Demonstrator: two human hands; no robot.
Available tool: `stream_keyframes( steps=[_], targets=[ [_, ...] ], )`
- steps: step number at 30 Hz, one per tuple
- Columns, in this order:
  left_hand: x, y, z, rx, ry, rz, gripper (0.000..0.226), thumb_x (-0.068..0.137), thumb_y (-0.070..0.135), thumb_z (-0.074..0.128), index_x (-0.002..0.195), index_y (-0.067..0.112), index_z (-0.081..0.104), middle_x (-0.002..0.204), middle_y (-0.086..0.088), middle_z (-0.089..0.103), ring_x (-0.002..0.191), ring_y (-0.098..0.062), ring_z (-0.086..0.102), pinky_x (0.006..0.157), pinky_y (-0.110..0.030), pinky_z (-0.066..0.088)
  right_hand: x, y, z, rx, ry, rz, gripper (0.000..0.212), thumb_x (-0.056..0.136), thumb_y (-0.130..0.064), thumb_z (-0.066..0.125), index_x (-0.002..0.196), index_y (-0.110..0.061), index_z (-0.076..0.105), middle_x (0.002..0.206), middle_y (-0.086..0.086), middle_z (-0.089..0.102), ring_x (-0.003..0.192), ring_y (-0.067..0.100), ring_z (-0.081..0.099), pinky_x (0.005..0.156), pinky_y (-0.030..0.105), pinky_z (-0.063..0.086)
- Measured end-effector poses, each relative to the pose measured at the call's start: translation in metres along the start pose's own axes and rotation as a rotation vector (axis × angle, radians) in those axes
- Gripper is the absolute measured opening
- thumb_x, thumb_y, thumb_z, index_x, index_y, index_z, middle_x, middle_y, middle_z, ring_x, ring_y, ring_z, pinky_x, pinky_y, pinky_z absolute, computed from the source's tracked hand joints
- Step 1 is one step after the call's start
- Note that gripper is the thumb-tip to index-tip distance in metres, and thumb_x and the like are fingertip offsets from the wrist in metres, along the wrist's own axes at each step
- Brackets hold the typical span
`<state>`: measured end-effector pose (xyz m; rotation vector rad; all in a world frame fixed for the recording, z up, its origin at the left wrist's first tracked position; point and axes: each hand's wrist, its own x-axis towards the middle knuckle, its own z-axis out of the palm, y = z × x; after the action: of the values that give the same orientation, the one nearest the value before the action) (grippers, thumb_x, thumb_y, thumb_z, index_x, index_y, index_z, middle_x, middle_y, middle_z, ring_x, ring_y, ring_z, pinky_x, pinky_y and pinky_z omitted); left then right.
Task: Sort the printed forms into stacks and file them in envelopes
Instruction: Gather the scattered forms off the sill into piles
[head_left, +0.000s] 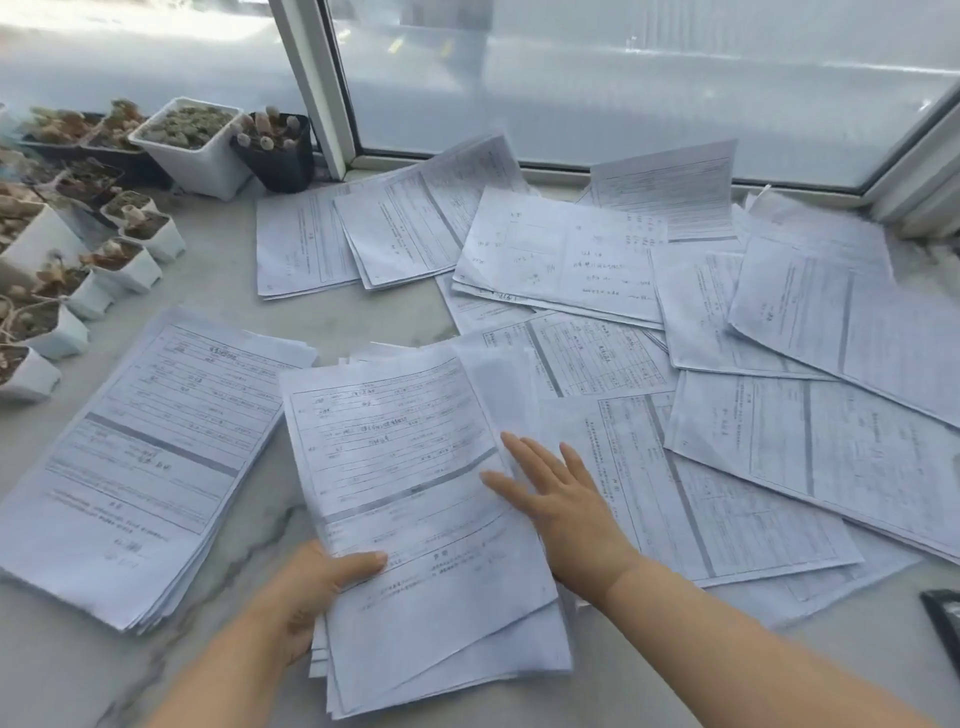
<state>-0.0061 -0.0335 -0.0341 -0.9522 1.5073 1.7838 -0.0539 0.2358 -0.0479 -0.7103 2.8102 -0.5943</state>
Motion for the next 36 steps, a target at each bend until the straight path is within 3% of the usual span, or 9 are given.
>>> stream_keyframes(
  steps=[3, 8, 11, 16, 19, 24, 28, 31, 36],
  targets=[
    [0.002, -0.002, -0.004, -0.007, 0.004, 0.022, 0.042, 0.068, -0.002, 0.068, 0.110, -0.001, 0.066, 0.103, -0.022, 0.070, 0.092, -0.039, 0.068, 0.084, -0.045, 0.052, -0.025, 0.060, -0.027, -0.072, 0.228, 0.419, 0.083, 0.083, -0.027, 0.070, 0.152, -0.023, 0.026, 0.162, 0.006, 0.008, 0.149, 0.027, 0.016, 0.118, 0.048, 0.001],
    [0.006, -0.003, 0.001, 0.002, 0.007, 0.049, 0.043, 0.067, -0.002, 0.070, 0.110, 0.000, 0.066, 0.103, -0.021, 0.070, 0.092, -0.039, 0.069, 0.087, -0.046, 0.050, -0.064, 0.144, -0.055, 0.010, 0.067, 1.068, 0.120, 0.067, -0.083, 0.055, 0.154, -0.023, -0.003, 0.163, 0.004, -0.005, 0.149, 0.023, 0.001, 0.117, 0.054, 0.002],
    [0.005, -0.003, 0.002, 0.003, 0.013, 0.050, 0.043, 0.067, -0.003, 0.070, 0.110, 0.000, 0.066, 0.103, -0.021, 0.070, 0.092, -0.039, 0.069, 0.086, -0.046, 0.050, -0.063, 0.155, -0.051, 0.002, 0.144, 1.110, 0.100, 0.076, -0.078, 0.049, 0.152, -0.022, 0.017, 0.161, 0.004, 0.010, 0.146, 0.026, 0.013, 0.114, 0.050, 0.013],
    [0.007, -0.001, 0.000, 0.002, -0.009, 0.045, 0.044, 0.066, -0.001, 0.071, 0.109, 0.004, 0.067, 0.105, -0.020, 0.070, 0.092, -0.039, 0.069, 0.081, -0.044, 0.052, -0.067, 0.179, -0.069, -0.165, 0.254, 0.990, 0.050, 0.086, -0.005, 0.054, 0.133, -0.021, 0.052, 0.125, 0.009, 0.047, 0.109, 0.029, 0.045, 0.076, 0.037, 0.037],
    [0.005, 0.000, 0.001, -0.004, -0.028, 0.046, 0.046, 0.065, 0.000, 0.071, 0.110, 0.005, 0.067, 0.106, -0.019, 0.070, 0.093, -0.038, 0.069, 0.076, -0.043, 0.055, -0.067, 0.184, -0.078, -0.068, 0.156, 1.001, 0.052, 0.089, -0.037, 0.061, 0.137, -0.026, 0.044, 0.138, 0.007, 0.037, 0.123, 0.030, 0.040, 0.086, 0.043, 0.037],
    [0.003, -0.001, 0.002, -0.012, -0.026, 0.037, 0.046, 0.064, 0.000, 0.071, 0.110, 0.003, 0.067, 0.106, -0.021, 0.070, 0.093, -0.039, 0.069, 0.083, -0.045, 0.051, -0.060, 0.169, -0.063, 0.045, 0.017, 1.101, 0.123, 0.051, -0.096, 0.043, 0.151, -0.036, 0.004, 0.161, -0.004, -0.009, 0.148, 0.020, -0.006, 0.112, 0.063, 0.004],
    [0.004, -0.003, 0.000, -0.006, -0.031, 0.032, 0.044, 0.067, 0.000, 0.069, 0.111, 0.002, 0.066, 0.106, -0.021, 0.070, 0.093, -0.039, 0.068, 0.080, -0.044, 0.054, -0.060, 0.172, -0.057, 0.055, 0.127, 1.126, 0.091, 0.076, -0.076, 0.052, 0.151, -0.037, 0.017, 0.162, -0.002, 0.001, 0.148, 0.021, 0.002, 0.114, 0.059, 0.003],
    [0.006, -0.006, 0.000, -0.010, -0.048, 0.045, 0.046, 0.067, 0.000, 0.069, 0.113, 0.002, 0.065, 0.107, -0.021, 0.069, 0.095, -0.039, 0.068, 0.077, -0.042, 0.056, -0.064, 0.176, -0.061, -0.004, 0.306, 1.068, 0.059, 0.089, -0.019, 0.057, 0.145, -0.030, 0.041, 0.157, 0.003, 0.027, 0.140, 0.029, 0.027, 0.113, 0.052, 0.024],
    [0.010, -0.007, -0.003, -0.042, -0.075, 0.028, 0.046, 0.066, -0.001, 0.069, 0.113, 0.001, 0.066, 0.109, -0.023, 0.068, 0.095, -0.041, 0.067, 0.069, -0.044, 0.059, -0.091, 0.173, -0.083, 0.157, 0.425, 0.978, 0.070, 0.077, 0.014, 0.041, 0.135, -0.024, 0.056, 0.132, 0.005, 0.059, 0.114, 0.031, 0.054, 0.090, 0.041, 0.046]
  ],
)
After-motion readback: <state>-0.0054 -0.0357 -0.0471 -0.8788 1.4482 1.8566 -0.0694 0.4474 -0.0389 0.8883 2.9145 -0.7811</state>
